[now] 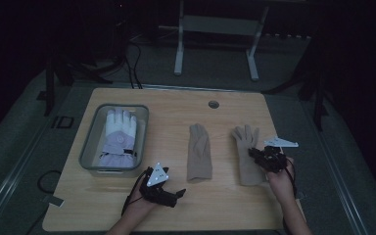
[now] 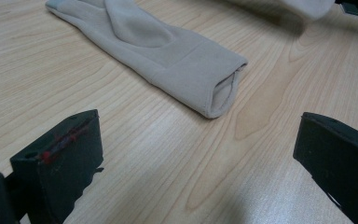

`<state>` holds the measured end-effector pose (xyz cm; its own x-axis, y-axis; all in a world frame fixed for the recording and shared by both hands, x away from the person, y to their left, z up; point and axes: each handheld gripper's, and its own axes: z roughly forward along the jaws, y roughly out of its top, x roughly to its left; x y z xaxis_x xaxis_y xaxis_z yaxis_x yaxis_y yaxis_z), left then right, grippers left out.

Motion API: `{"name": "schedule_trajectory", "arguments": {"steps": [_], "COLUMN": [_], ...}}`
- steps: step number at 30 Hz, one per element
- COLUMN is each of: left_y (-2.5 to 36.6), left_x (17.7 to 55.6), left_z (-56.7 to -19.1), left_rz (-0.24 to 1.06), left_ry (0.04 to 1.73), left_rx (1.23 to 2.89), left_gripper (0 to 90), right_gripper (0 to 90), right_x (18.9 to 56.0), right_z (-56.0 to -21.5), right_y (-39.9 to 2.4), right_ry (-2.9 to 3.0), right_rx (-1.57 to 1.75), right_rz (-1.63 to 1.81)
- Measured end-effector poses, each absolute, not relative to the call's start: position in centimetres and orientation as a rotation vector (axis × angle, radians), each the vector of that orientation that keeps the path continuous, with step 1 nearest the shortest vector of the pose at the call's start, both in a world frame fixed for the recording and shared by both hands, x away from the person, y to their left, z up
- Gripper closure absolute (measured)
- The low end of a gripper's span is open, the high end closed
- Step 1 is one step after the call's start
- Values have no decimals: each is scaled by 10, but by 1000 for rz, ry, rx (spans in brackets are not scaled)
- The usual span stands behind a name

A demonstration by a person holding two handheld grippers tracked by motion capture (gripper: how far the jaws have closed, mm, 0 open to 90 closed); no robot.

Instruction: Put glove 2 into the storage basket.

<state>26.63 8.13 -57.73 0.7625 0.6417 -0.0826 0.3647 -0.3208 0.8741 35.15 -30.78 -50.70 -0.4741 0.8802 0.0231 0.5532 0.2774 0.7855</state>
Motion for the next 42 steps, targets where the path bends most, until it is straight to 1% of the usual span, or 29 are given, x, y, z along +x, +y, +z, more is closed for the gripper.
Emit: {"name": "schedule_trajectory", "arguments": {"steps": [19, 28, 34, 35, 42], "left_y": [82, 82, 82, 82, 83], "left_x": [266, 266, 266, 266, 265], "left_z": [-577, -577, -576, -576, -575], "left_rz": [340, 337, 338, 336, 346], "left_ry": [763, 763, 764, 765, 770], "left_rx": [1946, 1945, 1942, 1945, 1947], "left_gripper": [15, 15, 15, 15, 15], "right_gripper": [835, 834, 834, 834, 834], "right_x": [358, 360, 361, 361, 363], "right_z": [-471, -466, -464, -464, -469], "right_y": [-267, -242, -219, -209, -182], "right_ry": [2085, 2086, 2106, 2111, 2116], "right_rx": [1268, 1269, 1256, 1253, 1260], "right_rz": [1121, 1159, 1183, 1193, 1224]}}
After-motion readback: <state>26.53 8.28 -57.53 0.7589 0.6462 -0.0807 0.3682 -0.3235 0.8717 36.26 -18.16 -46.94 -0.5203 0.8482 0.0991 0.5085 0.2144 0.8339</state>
